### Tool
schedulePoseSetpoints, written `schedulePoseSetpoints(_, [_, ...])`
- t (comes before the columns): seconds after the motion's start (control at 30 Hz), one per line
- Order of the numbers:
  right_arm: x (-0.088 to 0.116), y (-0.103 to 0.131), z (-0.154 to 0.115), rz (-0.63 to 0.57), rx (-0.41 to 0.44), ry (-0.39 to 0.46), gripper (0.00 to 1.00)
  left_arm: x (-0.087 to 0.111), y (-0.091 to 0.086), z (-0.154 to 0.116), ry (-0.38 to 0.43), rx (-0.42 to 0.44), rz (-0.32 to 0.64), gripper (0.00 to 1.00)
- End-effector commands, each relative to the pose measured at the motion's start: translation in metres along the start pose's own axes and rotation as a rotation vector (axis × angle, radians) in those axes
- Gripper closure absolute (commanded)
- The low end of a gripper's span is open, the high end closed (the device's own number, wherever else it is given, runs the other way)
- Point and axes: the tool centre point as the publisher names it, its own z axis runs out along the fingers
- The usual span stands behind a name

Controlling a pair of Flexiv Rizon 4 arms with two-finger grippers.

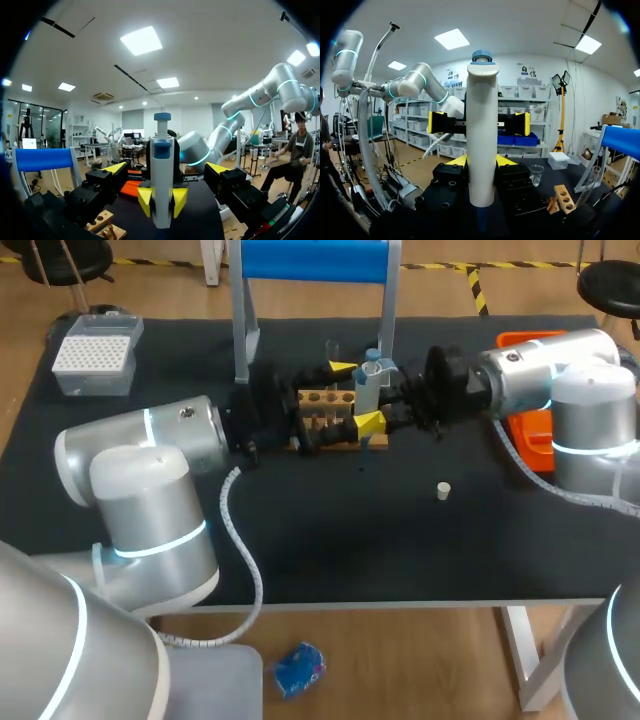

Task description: Invert the test tube, pick up the pipette, mount the tip to pipette, aspirate from beaker and dispense into the tube, eject the tip, return the pipette, and cap with the stopper.

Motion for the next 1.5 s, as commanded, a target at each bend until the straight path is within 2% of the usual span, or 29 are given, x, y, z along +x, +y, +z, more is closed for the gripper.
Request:
schedulePoseSetpoints(0.03, [-0.001,-0.001,0.0,0.001,0.005,0.006,1.0,0.0,0.002,0.0,-0.005,0.045,0.006,0.0])
schedulePoseSetpoints(0.37, [-0.003,-0.002,0.005,0.001,0.024,0.017,1.0,-0.002,0.008,0.001,0.005,-0.03,0.011,0.0])
schedulePoseSetpoints(1.03, [-0.007,-0.007,0.013,0.003,0.02,0.025,1.0,-0.003,0.012,0.001,0.01,-0.044,-0.002,0.0])
schedulePoseSetpoints(1.1, [-0.007,-0.007,0.013,0.004,0.021,0.024,1.0,-0.003,0.012,0.001,0.01,-0.047,-0.001,0.04])
schedulePoseSetpoints(1.43, [-0.007,-0.008,0.012,0.006,0.021,0.02,1.0,-0.005,0.014,0.0,0.001,-0.057,0.0,0.32])
schedulePoseSetpoints(1.5, [-0.007,-0.008,0.012,0.006,0.021,0.019,1.0,-0.005,0.014,0.0,0.001,-0.059,0.0,0.32])
